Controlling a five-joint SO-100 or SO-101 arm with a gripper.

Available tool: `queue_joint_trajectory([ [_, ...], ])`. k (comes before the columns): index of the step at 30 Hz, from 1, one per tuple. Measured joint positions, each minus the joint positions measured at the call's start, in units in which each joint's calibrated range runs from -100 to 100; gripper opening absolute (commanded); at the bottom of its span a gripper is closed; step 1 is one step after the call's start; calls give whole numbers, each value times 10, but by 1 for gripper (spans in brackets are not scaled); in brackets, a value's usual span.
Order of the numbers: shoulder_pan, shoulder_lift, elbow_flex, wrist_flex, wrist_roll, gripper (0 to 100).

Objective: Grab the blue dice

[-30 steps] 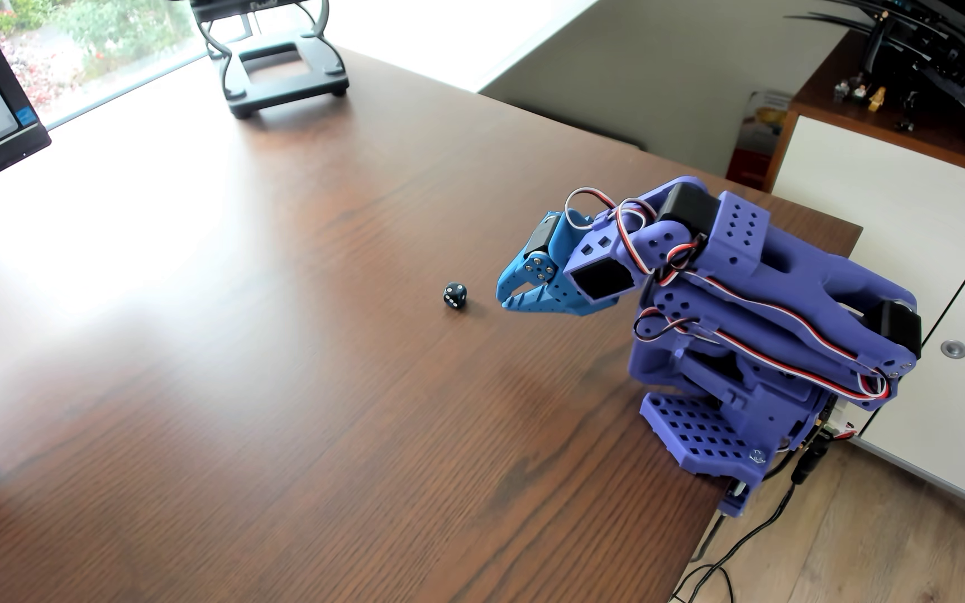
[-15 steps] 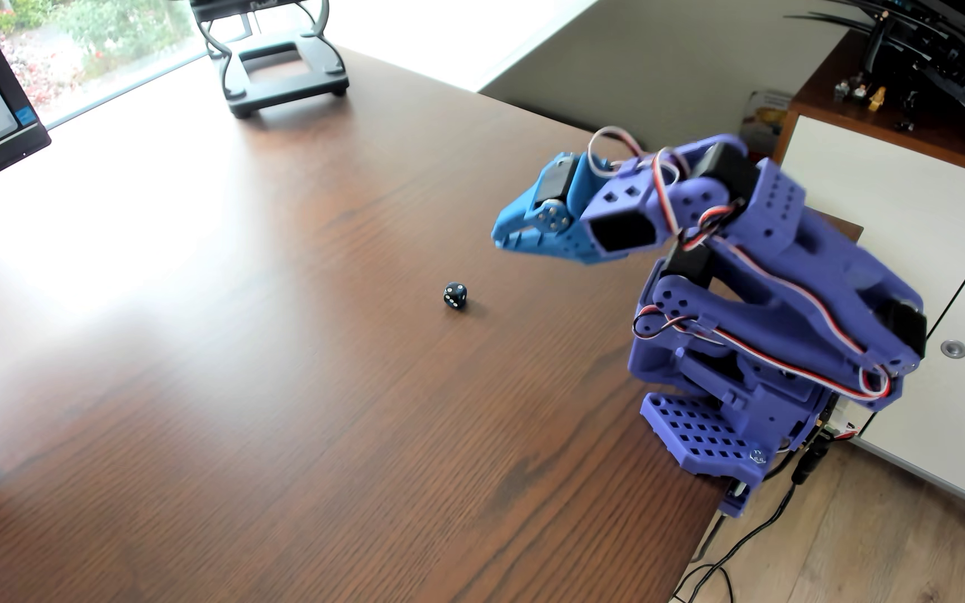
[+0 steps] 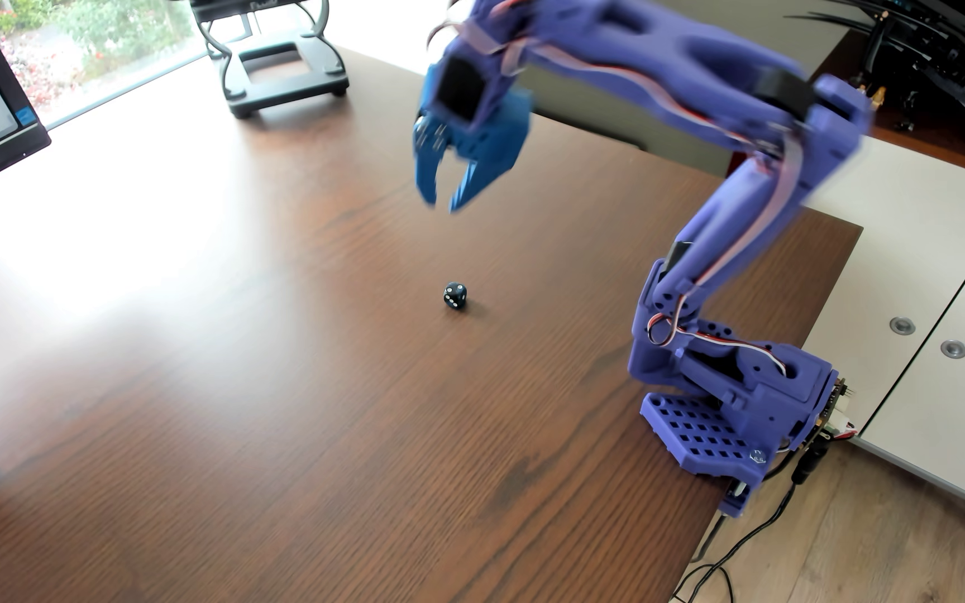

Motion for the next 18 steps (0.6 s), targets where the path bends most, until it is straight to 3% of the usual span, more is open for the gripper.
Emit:
queue_joint_trajectory([
  [12,43,61,161,-121,30,30],
  [18,33,61,214,-172,30,33],
])
